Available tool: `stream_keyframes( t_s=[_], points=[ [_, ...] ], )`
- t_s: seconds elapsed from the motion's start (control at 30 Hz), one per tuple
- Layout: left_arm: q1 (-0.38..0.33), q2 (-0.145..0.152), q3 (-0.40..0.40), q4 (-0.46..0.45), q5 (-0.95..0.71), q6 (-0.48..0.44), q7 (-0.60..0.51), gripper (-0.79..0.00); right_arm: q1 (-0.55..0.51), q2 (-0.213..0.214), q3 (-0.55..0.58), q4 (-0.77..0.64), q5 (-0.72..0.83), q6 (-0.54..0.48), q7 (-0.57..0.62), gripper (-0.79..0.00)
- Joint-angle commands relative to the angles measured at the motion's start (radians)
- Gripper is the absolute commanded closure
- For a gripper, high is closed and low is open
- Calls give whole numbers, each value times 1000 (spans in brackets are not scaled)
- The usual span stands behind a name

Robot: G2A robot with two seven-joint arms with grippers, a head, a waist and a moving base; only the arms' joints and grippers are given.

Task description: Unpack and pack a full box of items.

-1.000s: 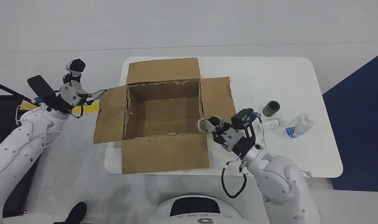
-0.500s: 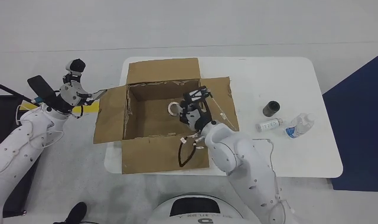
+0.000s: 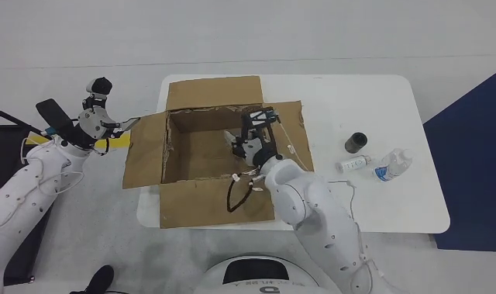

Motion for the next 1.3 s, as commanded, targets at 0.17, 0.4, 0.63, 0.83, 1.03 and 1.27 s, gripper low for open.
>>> stream_keyframes(
  t_s=[0.17, 0.4, 0.63, 0.83, 1.03, 1.27],
  points=[
    [0, 0, 0, 0, 0, 0, 0, -785, -367, 46, 300, -281, 121, -166, -299, -385],
    [0, 0, 0, 0, 0, 0, 0, -785, -615, 49, 666, -268, 514, -265, -659, -785],
    [0, 0, 0, 0, 0, 0, 0, -785, -656, 44, 884, -126, 806, -245, -758, -785],
    [0, 0, 0, 0, 0, 0, 0, -785, -548, 51, 909, -23, 766, -104, -677, -785],
    [0, 0, 0, 0, 0, 0, 0, -785, -455, 56, 891, 56, 634, 31, -647, -785],
    [0, 0, 0, 0, 0, 0, 0, -785, -352, 61, 833, 128, 449, 196, -610, -785]
  ],
)
